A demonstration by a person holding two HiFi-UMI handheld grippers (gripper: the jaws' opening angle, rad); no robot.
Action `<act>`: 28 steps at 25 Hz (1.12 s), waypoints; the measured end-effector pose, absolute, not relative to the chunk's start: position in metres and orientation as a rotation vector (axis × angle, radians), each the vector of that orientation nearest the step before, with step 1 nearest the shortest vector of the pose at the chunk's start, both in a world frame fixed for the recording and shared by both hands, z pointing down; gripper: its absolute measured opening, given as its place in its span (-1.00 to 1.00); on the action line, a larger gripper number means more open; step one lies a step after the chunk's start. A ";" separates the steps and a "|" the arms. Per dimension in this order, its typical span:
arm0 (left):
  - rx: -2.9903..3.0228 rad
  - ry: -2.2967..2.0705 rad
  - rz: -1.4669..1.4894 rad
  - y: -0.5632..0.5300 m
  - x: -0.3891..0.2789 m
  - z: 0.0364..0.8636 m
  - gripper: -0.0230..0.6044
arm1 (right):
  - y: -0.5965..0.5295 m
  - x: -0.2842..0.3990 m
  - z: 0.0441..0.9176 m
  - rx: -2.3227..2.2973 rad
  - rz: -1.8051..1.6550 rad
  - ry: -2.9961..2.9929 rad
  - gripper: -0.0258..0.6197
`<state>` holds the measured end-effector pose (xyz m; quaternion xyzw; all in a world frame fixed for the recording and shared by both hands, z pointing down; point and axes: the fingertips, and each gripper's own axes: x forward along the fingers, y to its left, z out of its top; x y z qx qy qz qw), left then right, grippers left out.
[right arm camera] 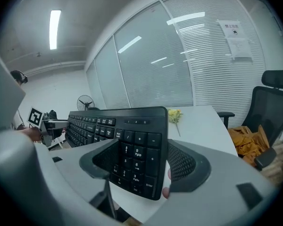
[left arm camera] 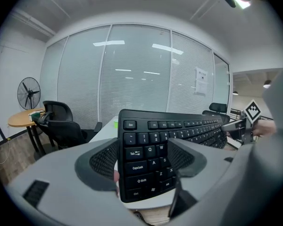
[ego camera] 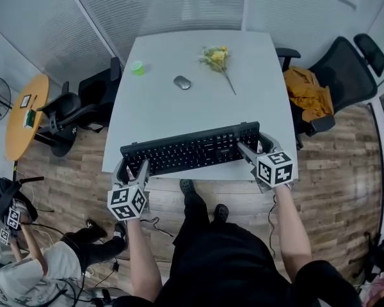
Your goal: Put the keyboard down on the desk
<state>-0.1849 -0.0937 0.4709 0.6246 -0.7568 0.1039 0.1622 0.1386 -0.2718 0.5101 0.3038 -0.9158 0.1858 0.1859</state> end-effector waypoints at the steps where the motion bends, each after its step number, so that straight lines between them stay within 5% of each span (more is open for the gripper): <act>1: 1.779 -2.159 0.291 -0.097 -0.190 0.472 0.11 | -0.276 0.133 0.510 0.854 0.520 -2.576 0.10; 28: 1.758 -1.938 0.278 -0.215 -0.375 0.531 0.11 | -0.370 -0.038 0.541 0.920 0.607 -2.384 0.10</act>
